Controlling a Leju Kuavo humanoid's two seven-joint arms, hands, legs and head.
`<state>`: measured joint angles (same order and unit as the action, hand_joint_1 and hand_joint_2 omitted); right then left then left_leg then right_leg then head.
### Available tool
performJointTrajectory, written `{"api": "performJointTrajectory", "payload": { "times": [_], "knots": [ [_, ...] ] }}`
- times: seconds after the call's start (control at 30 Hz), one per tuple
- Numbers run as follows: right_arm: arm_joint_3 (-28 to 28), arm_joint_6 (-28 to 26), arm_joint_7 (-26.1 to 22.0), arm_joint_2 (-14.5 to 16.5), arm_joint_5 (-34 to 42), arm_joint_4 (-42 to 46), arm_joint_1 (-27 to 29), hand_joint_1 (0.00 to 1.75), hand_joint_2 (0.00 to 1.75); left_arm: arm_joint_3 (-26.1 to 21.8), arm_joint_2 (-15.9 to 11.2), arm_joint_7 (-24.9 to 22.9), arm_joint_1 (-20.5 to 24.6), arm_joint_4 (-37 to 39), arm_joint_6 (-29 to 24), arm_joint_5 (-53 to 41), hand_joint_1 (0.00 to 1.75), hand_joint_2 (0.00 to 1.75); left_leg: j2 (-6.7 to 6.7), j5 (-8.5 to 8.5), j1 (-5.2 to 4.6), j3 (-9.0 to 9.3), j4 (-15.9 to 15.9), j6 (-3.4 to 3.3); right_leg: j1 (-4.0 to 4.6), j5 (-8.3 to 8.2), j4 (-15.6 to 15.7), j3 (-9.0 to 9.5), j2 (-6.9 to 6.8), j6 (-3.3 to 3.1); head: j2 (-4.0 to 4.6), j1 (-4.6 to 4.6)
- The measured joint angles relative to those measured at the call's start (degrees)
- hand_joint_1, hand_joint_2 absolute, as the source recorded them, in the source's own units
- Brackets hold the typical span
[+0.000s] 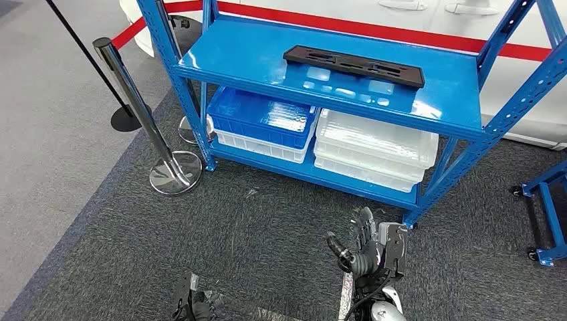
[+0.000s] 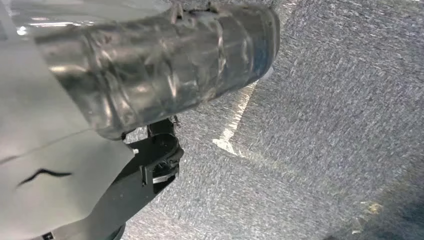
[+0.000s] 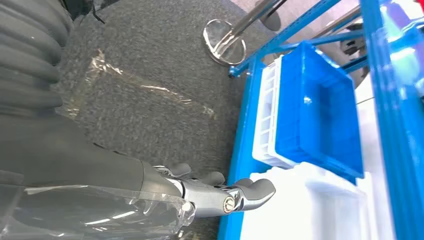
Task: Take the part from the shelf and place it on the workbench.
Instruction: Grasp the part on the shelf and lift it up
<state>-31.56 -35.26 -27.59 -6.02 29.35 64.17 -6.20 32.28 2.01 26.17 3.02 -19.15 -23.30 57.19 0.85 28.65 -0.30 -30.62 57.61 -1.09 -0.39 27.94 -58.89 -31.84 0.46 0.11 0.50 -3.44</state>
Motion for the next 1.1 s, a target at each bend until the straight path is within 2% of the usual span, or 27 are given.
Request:
{"api": "performJointTrajectory", "payload": {
  "times": [0.1, 0.17, 0.23, 0.27, 0.3, 0.37, 0.4, 0.43, 0.47, 0.53, 0.57, 0.6, 0.63, 0.67, 0.7, 0.73, 0.8, 0.87, 0.9, 0.93, 0.97, 1.0, 1.07, 1.1],
  "knots": [
    [0.0, -0.1, 0.0, -0.1, -0.6, 1.6, 0.3, 0.0, 1.75, 0.0, 0.0, 0.1, 0.0, 0.1, 0.0, 0.0, 0.0, 0.0, 0.0, 0.02, -0.01, -0.01, 0.0, -0.01, -0.03, -0.02, 0.0, 0.0, 0.0, 0.01, 0.0, -0.01],
    [0.0, -0.3, 0.1, -0.2, -1.4, 3.8, 0.7, 0.0, 1.75, 0.2, -0.2, 0.2, 0.0, 0.3, 0.1, 0.2, 0.0, 0.0, 0.0, -0.04, -0.22, 0.0, 0.0, -0.47, -0.23, -0.27, 0.4, 0.08, 0.08, 0.29, 0.0, -0.03],
    [0.2, -0.7, 0.1, -0.5, -2.7, 6.6, 0.9, 0.0, 1.75, 0.4, -0.3, 0.4, 0.0, 0.5, 0.2, 0.4, 0.0, 0.0, -0.25, -0.95, -0.08, 1.09, -2.0, -1.19, 0.15, -0.32, 0.9, 0.36, 0.2, 0.71, 0.0, -0.03],
    [0.3, -0.9, 0.1, -0.7, -3.6, 8.0, 1.0, 0.0, 1.75, 0.5, -0.2, 0.5, 0.1, 0.5, 0.3, 0.4, 0.0, 0.0, -0.44, -1.52, 0.22, 1.95, -3.4, -1.45, 0.31, 0.25, 0.1, 0.06, 0.23, 0.89, 0.0, 0.07],
    [0.4, -1.2, 0.1, -0.9, -4.5, 9.5, 1.1, 0.0, 1.75, 0.6, -0.2, 0.7, 0.2, 0.6, 0.5, 0.5, 0.0, 0.0, -0.63, -2.0, 0.53, 2.77, -4.6, -1.56, 0.42, 1.33, -2.0, -0.92, 0.22, 1.11, 0.0, 0.24],
    [0.5, -1.6, 0.2, -1.3, -6.5, 12.2, 1.5, 0.0, 0.87, 0.9, -0.2, 1.0, 0.4, 0.8, 0.7, 0.8, 0.0, 0.0, -0.78, -2.05, 0.93, 3.5, -5.3, -1.51, -0.16, 4.03, -9.1, -4.72, 0.14, 1.59, 0.0, 0.56],
    [0.5, -1.9, 0.2, -1.4, -7.6, 13.7, 1.9, 0.0, 0.44, 1.1, -0.2, 1.1, 0.5, 0.9, 0.8, 0.9, 0.0, 0.0, -0.8, -1.88, 1.1, 3.64, -5.3, -1.31, -0.45, 4.76, -12.2, -6.65, 0.09, 1.85, 0.0, 0.61],
    [0.5, -2.1, 0.3, -1.6, -8.7, 15.2, 2.2, 0.0, 0.0, 1.3, -0.2, 1.2, 0.5, 1.0, 0.8, 1.0, 0.0, 0.0, -0.8, -1.59, 1.35, 3.79, -5.1, -0.99, -0.78, 4.52, -13.7, -7.83, 0.04, 2.12, 0.0, 0.63],
    [0.5, -2.2, 0.3, -1.8, -9.8, 16.6, 2.5, 0.0, 0.0, 1.6, -0.3, 1.2, 0.5, 1.1, 0.9, 1.0, 0.0, 0.0, -0.77, -1.19, 1.69, 3.94, -4.8, -0.56, -1.14, 3.2, -13.0, -8.0, -0.01, 2.49, 0.0, 0.62],
    [0.5, -2.6, 0.6, -2.2, -11.8, 19.3, 2.6, 0.0, 0.0, 1.8, -0.3, 1.4, 0.6, 1.3, 1.1, 1.0, 0.0, 0.0, -0.7, 0.17, 2.46, 4.03, -3.4, 0.73, -1.96, -0.87, -7.0, -5.72, -0.12, 3.69, 0.0, 0.66],
    [0.5, -2.8, 0.8, -2.3, -12.7, 20.4, 2.7, 0.0, 0.0, 1.9, -0.4, 1.4, 0.7, 1.4, 1.2, 1.1, 0.0, 0.0, -0.64, 1.05, 2.62, 3.77, -2.3, 1.49, -2.17, -1.98, -4.2, -4.43, -0.11, 4.06, 0.0, 0.91],
    [0.5, -2.9, 1.0, -2.4, -13.5, 21.7, 2.8, 0.0, 0.0, 2.1, -0.5, 1.5, 0.8, 1.5, 1.2, 1.1, 0.0, 0.0, -0.56, 1.72, 2.63, 3.38, -1.3, 2.05, -2.28, -2.28, -2.6, -3.73, -0.05, 3.77, 0.0, 1.14],
    [0.4, -3.0, 1.3, -2.4, -14.4, 22.9, 3.1, 0.0, 0.0, 2.4, -0.6, 1.6, 0.9, 1.7, 1.3, 1.2, 0.0, 0.0, -0.52, 2.15, 2.58, 3.02, -0.5, 2.42, -2.23, -1.79, -2.3, -3.66, 0.04, 3.21, 0.0, 1.16],
    [0.4, -3.1, 1.5, -2.6, -15.3, 24.3, 3.4, 0.0, 0.0, 2.6, -0.7, 1.7, 1.0, 1.8, 1.3, 1.3, 0.0, 0.0, -0.47, 2.28, 2.51, 2.72, 0.1, 2.64, -2.12, -1.48, -2.5, -3.91, 0.1, 2.36, 0.0, 1.1],
    [0.4, -3.2, 1.9, -2.7, -16.2, 25.9, 3.7, 0.0, 0.0, 3.0, -0.8, 1.7, 1.0, 2.0, 1.3, 1.4, 0.0, 0.0, -0.46, 2.33, 2.61, 2.54, 0.3, 2.72, -2.07, -1.31, -2.9, -4.22, 0.12, 1.58, 0.0, 0.83],
    [0.4, -3.3, 2.4, -2.9, -17.3, 27.7, 4.0, 0.0, 0.0, 3.3, -0.8, 1.8, 1.1, 2.1, 1.4, 1.6, 0.0, 0.0, -0.53, 2.72, 2.7, 2.2, 1.0, 2.77, -1.97, -1.18, -3.0, -4.3, 0.17, 1.15, 0.0, 0.46],
    [0.4, -3.6, 3.8, -3.2, -19.3, 31.6, 4.3, 0.0, 0.0, 4.0, -0.9, 2.0, 1.3, 2.4, 1.4, 2.1, 0.0, 0.0, -0.66, 4.75, 2.66, 0.15, 5.1, 2.58, -1.6, -0.94, -2.9, -4.06, 0.21, 0.49, 0.0, 0.05],
    [0.4, -4.0, 5.3, -3.4, -20.2, 34.6, 4.5, 0.0, 0.0, 4.5, -0.9, 2.0, 1.5, 2.6, 1.4, 2.6, 0.0, 0.0, -0.72, 7.8, 2.25, -4.07, 13.0, 1.93, -0.97, -0.84, -2.7, -3.54, 0.15, 0.26, 0.0, -0.24],
    [0.4, -4.2, 6.3, -3.5, -20.3, 35.3, 4.6, 0.0, 0.0, 4.7, -0.9, 2.0, 1.6, 2.7, 1.4, 2.9, 0.0, 0.0, -0.71, 8.82, 1.86, -6.44, 16.8, 1.48, -0.58, -0.76, -2.6, -3.3, 0.14, 0.14, 0.0, -0.26],
    [0.4, -4.3, 7.3, -3.6, -20.3, 35.9, 4.8, 0.0, 0.0, 4.7, -0.9, 1.9, 1.6, 2.8, 1.4, 3.1, 0.0, 0.0, -0.7, 9.07, 1.4, -8.34, 19.5, 0.97, -0.2, -0.66, -2.5, -3.08, 0.15, -0.01, 0.0, -0.27],
    [0.4, -4.3, 8.4, -3.7, -20.3, 36.4, 5.0, 0.0, 0.44, 4.8, -0.9, 1.9, 1.6, 2.9, 1.3, 3.3, 0.0, 0.0, -0.68, 8.2, 0.82, -9.33, 20.2, 0.37, 0.14, -0.51, -2.5, -2.83, 0.2, -0.24, 0.0, -0.25],
    [0.4, -4.4, 9.6, -3.8, -20.3, 37.0, 5.2, 0.0, 0.87, 4.9, -1.0, 2.0, 1.6, 3.0, 1.2, 3.4, 0.0, 0.0, -0.66, 5.88, 0.04, -9.11, 18.2, -0.45, 0.44, -0.3, -2.5, -2.46, 0.29, -0.53, 0.0, -0.25],
    [0.4, -4.4, 11.6, -3.8, -20.4, 38.2, 5.5, 0.0, 1.75, 5.4, -1.3, 2.1, 1.8, 3.2, 1.1, 3.4, 0.0, 0.0, -0.68, 0.15, -1.7, -6.33, 10.1, -2.52, 0.7, 0.07, -2.2, -1.61, 0.44, -0.95, 0.0, -0.18],
    [0.4, -4.4, 12.5, -3.9, -20.5, 38.6, 5.6, 0.0, 1.75, 5.7, -1.5, 2.1, 1.9, 3.4, 1.0, 3.5, 0.0, 0.0, -0.75, -1.97, -2.45, -4.95, 6.2, -3.5, 0.7, 0.12, -1.9, -1.28, 0.51, -1.01, 0.0, -0.07]
  ]
}}
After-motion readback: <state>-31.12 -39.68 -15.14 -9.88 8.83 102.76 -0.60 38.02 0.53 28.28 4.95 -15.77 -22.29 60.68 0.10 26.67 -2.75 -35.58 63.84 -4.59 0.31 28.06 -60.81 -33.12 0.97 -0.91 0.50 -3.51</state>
